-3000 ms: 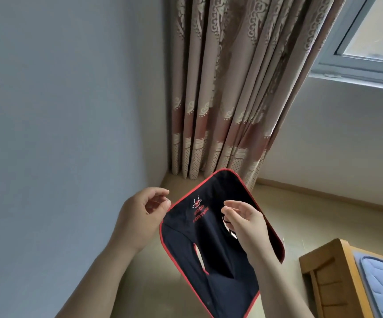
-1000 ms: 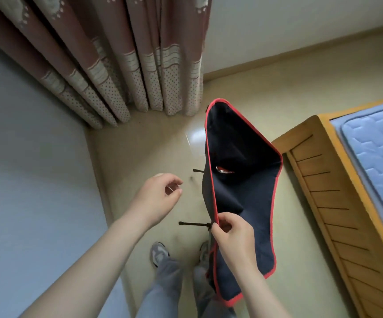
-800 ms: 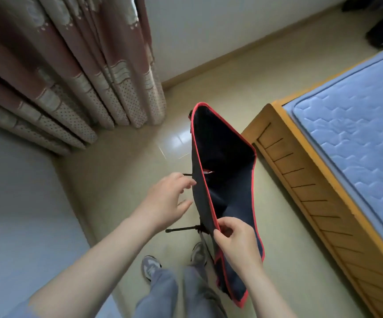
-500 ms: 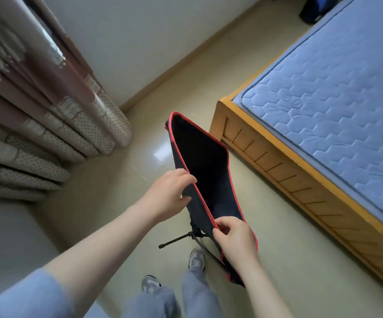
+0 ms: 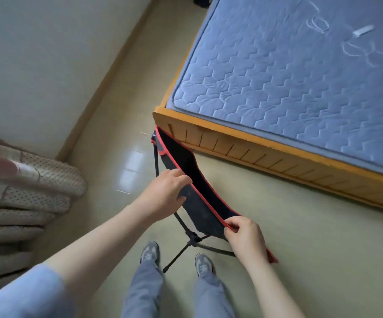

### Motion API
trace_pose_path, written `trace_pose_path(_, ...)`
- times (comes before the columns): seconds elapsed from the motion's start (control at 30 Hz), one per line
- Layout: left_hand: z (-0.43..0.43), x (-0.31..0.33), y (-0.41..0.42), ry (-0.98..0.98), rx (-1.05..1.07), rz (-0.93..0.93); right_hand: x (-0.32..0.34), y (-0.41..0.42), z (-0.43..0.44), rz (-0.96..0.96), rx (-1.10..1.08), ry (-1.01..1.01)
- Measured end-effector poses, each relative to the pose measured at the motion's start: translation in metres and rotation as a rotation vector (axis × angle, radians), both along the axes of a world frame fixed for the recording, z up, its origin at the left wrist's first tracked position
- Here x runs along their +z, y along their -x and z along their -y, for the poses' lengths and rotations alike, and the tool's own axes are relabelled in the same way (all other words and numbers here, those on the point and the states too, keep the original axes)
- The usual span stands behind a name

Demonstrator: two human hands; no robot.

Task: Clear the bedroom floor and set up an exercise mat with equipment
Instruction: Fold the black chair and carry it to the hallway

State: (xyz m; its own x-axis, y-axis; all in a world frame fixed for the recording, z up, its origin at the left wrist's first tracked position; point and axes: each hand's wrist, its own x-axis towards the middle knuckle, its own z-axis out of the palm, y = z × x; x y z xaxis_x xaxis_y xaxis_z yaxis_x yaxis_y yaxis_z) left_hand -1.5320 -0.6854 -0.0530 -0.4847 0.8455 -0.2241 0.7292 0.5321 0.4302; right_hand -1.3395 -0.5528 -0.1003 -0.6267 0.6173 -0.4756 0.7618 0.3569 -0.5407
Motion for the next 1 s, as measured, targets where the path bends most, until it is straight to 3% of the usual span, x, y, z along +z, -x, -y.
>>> trace_pose_path(0.2, -0.020, -0.006, 0.025, 0.046, -0.264, -0.048, -0.005, -0.004, 0.021, -0.041, -0.278, -0.082)
trace_pose_path(0.4, -0.039, -0.022, 0.028, 0.196, -0.422, -0.078, -0.010, -0.007, 0.044, -0.081, -0.379, -0.113)
trace_pose_path(0.6, -0.048, -0.032, 0.024, 0.315, -0.526, -0.296, -0.014, -0.010, 0.068, -0.132, -0.435, -0.233)
trace_pose_path(0.83, -0.038, -0.038, 0.026, 0.308, -0.405, -0.286, -0.017, -0.015, 0.081, -0.130, -0.398, -0.288)
trace_pose_path(1.0, -0.017, -0.030, 0.026, 0.203, -0.370, -0.221, -0.009, -0.020, 0.084, -0.099, -0.450, -0.131)
